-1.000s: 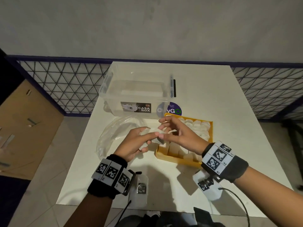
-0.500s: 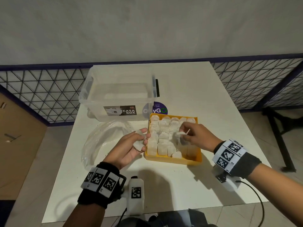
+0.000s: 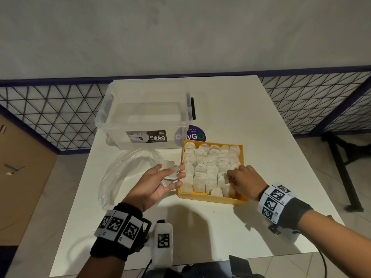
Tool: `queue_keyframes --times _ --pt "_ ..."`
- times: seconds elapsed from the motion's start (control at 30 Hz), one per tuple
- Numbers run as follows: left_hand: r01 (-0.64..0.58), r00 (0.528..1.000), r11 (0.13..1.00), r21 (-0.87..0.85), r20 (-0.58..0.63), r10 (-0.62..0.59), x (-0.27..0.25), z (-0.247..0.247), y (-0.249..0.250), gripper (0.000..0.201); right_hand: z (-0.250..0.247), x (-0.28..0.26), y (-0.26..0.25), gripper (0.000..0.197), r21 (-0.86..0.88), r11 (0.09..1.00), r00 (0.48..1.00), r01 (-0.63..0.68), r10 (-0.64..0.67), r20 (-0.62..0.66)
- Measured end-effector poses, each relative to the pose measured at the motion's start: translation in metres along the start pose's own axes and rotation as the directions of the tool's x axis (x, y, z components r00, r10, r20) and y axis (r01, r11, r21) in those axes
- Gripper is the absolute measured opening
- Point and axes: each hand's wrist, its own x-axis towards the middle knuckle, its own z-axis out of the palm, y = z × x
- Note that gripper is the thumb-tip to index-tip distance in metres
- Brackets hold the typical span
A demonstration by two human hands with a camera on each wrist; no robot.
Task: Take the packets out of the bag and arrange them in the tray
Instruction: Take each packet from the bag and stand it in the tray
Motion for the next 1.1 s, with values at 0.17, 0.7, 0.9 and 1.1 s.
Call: queue_keyframes --times 0.17,0.7,0.9,1.1 --pt "-0.005 1.0 1.0 0.028 -0.017 0.005 -0.001 -0.001 0.001 0.021 0.0 0.002 -0.004 0.017 -0.133 0.991 0.996 -0.001 -0.01 -0.083" --pt "-0.016 1.0 0.986 0.166 0.014 0.014 0.004 0.001 -0.003 0.022 -0.058 0.022 -0.091 0.035 0.573 0.73 0.927 0.372 -0.257 -0.274" --pt "-0.01 0.999 0.996 0.085 0.035 0.007 0.0 -0.006 0.0 0.021 -0.062 0.034 -0.102 0.017 0.747 0.577 0.943 0.33 -0.158 -0.294" --pt "-0.033 0.999 0.999 0.03 -0.003 0.033 0.001 -0.008 -0.001 0.016 -0.058 0.026 -0.108 0.02 0.622 0.633 0.869 0.46 -0.178 -0.462"
